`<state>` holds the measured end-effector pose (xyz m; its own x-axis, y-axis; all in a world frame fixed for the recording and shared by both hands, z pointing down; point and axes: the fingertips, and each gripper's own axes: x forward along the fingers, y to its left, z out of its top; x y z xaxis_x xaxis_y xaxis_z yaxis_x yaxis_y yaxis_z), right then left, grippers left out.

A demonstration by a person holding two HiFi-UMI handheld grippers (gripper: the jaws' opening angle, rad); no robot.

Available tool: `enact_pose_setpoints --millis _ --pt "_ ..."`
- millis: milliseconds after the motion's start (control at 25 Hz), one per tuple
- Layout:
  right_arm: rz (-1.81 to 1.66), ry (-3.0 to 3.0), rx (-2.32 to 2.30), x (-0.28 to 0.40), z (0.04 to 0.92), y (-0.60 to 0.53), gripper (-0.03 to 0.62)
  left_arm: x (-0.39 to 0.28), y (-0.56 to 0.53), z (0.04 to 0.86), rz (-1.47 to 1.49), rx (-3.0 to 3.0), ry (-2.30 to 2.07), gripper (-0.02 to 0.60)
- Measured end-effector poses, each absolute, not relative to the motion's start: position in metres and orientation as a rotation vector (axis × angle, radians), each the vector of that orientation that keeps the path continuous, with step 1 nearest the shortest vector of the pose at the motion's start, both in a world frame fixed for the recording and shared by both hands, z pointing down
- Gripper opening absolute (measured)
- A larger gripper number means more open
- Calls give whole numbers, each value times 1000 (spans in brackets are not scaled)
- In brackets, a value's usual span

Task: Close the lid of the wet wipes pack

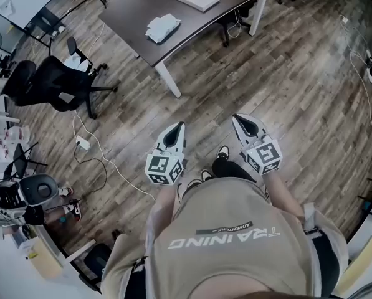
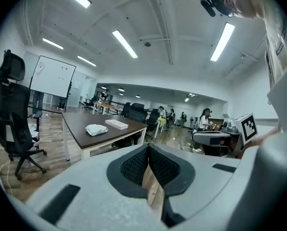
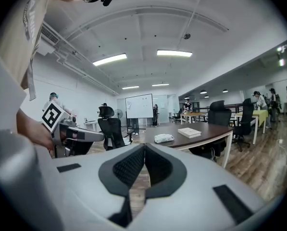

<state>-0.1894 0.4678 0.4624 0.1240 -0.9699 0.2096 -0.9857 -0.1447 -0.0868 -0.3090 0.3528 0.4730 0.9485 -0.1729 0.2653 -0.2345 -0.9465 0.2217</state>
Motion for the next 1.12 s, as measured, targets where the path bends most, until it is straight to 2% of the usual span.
enact_pose_setpoints --millis 280,720,1120 --pt "279 -2073 2279 -131 461 439 14 -241 350 453 374 2953 -209 11" --pt "402 -2186 2221 -110 490 406 15 -230 331 487 533 2879 -314 11" --pt "440 -2091 2242 -64 500 374 14 -167 285 502 480 2835 -218 11"
